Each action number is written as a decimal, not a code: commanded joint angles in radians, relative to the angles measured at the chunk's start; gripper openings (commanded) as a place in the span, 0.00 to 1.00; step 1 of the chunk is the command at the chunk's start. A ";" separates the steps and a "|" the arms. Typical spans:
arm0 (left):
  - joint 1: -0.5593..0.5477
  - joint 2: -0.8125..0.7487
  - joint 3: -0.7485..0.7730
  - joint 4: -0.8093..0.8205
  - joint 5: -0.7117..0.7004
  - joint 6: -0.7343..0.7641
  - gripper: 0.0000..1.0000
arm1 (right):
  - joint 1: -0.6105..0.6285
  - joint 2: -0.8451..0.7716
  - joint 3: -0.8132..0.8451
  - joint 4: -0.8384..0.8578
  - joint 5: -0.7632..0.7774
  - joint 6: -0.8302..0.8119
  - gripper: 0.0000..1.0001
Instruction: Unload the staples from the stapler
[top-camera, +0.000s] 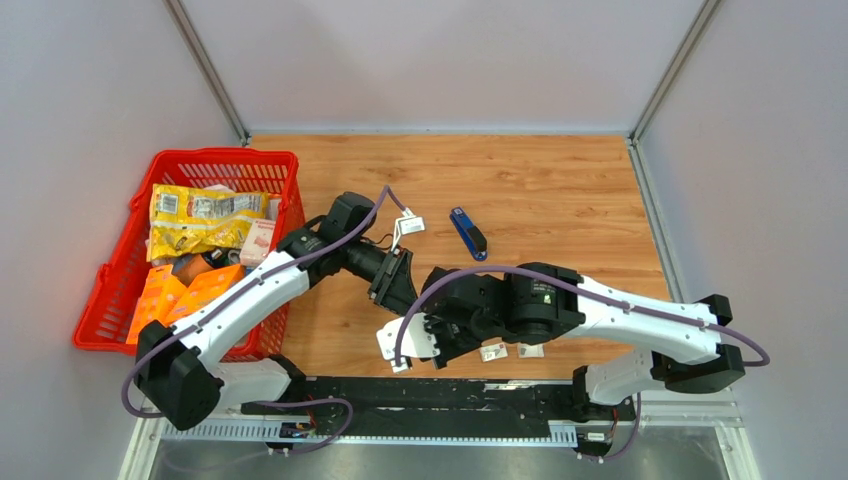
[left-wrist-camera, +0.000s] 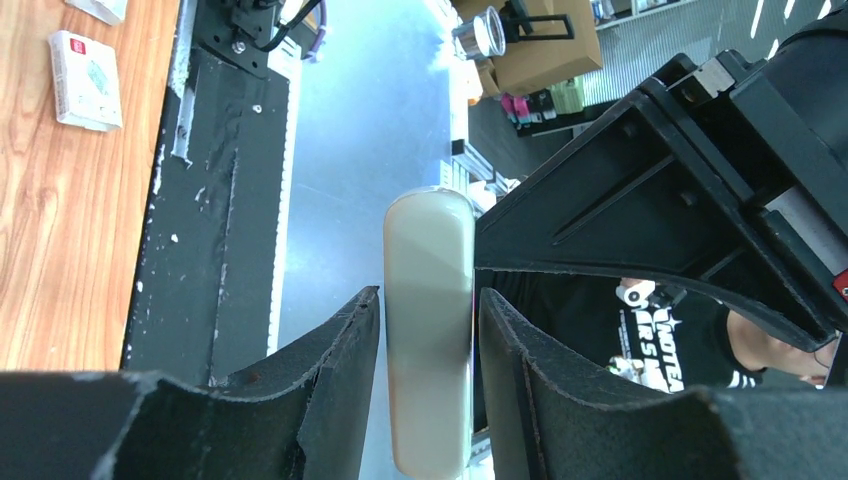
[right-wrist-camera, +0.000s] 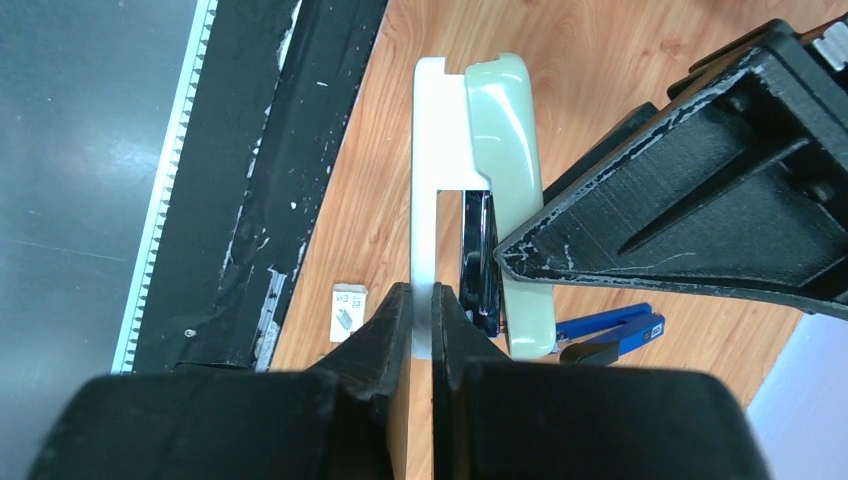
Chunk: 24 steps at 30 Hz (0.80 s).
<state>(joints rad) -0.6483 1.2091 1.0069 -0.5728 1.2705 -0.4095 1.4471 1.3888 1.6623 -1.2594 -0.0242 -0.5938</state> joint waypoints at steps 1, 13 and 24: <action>-0.004 0.007 0.042 0.004 0.021 0.037 0.49 | 0.009 -0.050 -0.004 0.043 0.012 0.006 0.00; -0.004 -0.008 0.032 0.014 0.036 0.032 0.51 | 0.009 -0.045 -0.010 0.068 0.059 -0.018 0.00; -0.004 -0.028 0.006 0.067 0.046 -0.002 0.52 | 0.009 -0.024 0.005 0.071 0.067 -0.029 0.00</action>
<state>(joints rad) -0.6483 1.2102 1.0088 -0.5438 1.2808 -0.4179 1.4502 1.3678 1.6371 -1.2362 0.0212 -0.5995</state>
